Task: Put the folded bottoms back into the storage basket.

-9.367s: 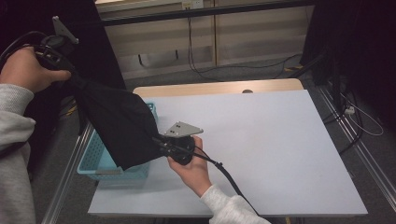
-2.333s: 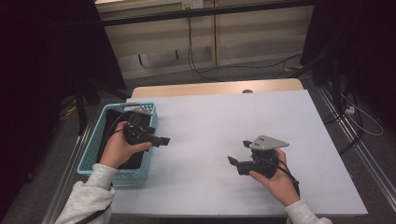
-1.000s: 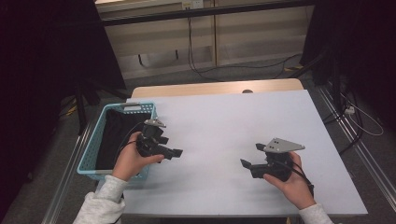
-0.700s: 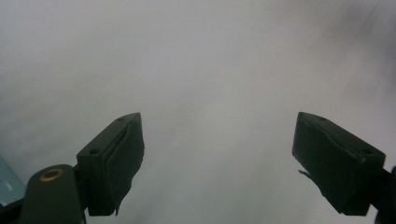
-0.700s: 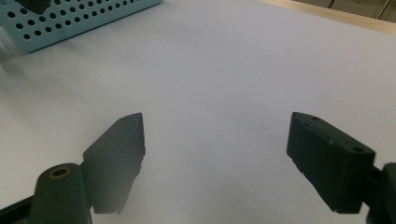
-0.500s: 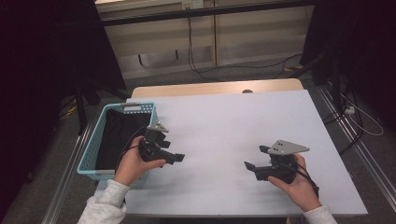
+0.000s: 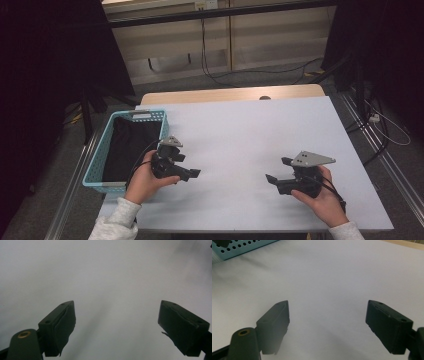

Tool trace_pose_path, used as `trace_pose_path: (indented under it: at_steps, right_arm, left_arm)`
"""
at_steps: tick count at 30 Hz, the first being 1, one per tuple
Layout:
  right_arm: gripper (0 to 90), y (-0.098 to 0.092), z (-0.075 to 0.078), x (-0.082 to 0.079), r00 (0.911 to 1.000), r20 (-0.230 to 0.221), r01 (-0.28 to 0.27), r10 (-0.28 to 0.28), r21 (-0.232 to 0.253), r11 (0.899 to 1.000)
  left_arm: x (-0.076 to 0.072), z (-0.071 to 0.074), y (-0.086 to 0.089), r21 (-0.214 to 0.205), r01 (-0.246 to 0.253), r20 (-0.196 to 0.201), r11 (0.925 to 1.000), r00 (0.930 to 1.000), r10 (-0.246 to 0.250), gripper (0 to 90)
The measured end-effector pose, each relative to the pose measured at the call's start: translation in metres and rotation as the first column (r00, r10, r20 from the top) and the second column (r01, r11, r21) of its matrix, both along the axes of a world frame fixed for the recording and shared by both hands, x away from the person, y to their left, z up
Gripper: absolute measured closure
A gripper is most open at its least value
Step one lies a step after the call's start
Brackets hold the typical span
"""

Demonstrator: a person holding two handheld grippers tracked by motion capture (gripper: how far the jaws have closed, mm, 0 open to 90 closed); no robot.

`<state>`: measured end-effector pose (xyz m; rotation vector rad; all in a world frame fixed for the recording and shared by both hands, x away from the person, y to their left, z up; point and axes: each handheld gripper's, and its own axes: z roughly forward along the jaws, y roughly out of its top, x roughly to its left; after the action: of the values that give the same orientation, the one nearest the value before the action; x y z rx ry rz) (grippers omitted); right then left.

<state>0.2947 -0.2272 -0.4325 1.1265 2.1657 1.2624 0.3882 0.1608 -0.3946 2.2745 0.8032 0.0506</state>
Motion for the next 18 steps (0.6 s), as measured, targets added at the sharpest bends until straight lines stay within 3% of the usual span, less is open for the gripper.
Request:
trace_pose_path:
  at_steps: [16, 18]
  right_arm:
    - [18.5, -0.003, 0.000, -0.001, 1.0000, -0.004, 0.004, -0.004, -0.005, 1.000]
    - [18.4, -0.004, -0.001, -0.001, 1.0000, -0.003, 0.000, 0.000, -0.008, 1.000]
  left_arm:
    - [-0.004, -0.014, 0.006, -0.038, -0.009, 0.002, 0.9992, 1.0000, 0.009, 11.8]
    - [-0.005, -0.015, 0.007, -0.047, -0.005, 0.019, 0.9989, 0.9998, 0.006, 11.7]
